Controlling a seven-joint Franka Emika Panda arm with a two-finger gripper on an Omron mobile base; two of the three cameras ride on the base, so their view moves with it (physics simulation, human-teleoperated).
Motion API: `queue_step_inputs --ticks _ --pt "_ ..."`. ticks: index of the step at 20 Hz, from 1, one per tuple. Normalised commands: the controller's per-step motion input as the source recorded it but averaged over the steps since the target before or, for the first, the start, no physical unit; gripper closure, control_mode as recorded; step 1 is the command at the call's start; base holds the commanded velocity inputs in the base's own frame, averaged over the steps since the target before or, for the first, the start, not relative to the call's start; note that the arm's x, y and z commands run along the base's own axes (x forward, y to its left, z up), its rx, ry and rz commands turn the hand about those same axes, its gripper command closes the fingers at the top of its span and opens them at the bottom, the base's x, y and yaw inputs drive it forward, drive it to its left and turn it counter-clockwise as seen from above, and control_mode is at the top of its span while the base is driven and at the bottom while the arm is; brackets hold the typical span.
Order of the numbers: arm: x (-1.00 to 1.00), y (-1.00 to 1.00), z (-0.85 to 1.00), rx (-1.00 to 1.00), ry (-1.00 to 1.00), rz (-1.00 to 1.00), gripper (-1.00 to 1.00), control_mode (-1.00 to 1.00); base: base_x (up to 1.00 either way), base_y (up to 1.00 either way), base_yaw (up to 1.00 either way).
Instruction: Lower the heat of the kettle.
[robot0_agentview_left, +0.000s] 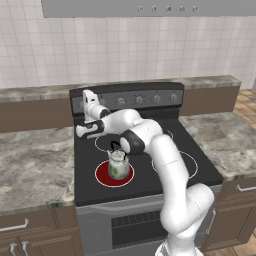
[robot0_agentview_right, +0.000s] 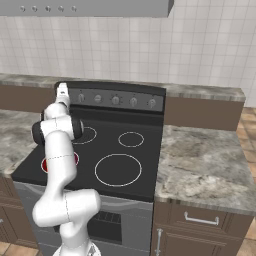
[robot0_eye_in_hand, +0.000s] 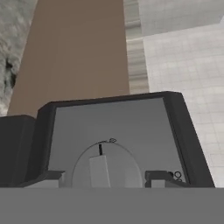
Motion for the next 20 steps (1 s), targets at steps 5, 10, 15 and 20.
queue_step_inputs --ticks 5,10,15,20 --pt "0.0 0.03 0.0 0.25 0.17 -0.11 1.0 -1.0 0.0 0.0 0.0" --pt "0.0 0.01 0.0 0.3 0.1 -0.11 1.0 -1.0 0.0 0.0 0.0" --pt "0.0 0.0 0.0 0.35 0.11 -0.11 1.0 -1.0 0.0 0.0 0.0" --pt "0.0 0.0 0.0 0.38 0.15 -0.12 1.0 -1.0 0.0 0.0 0.0"
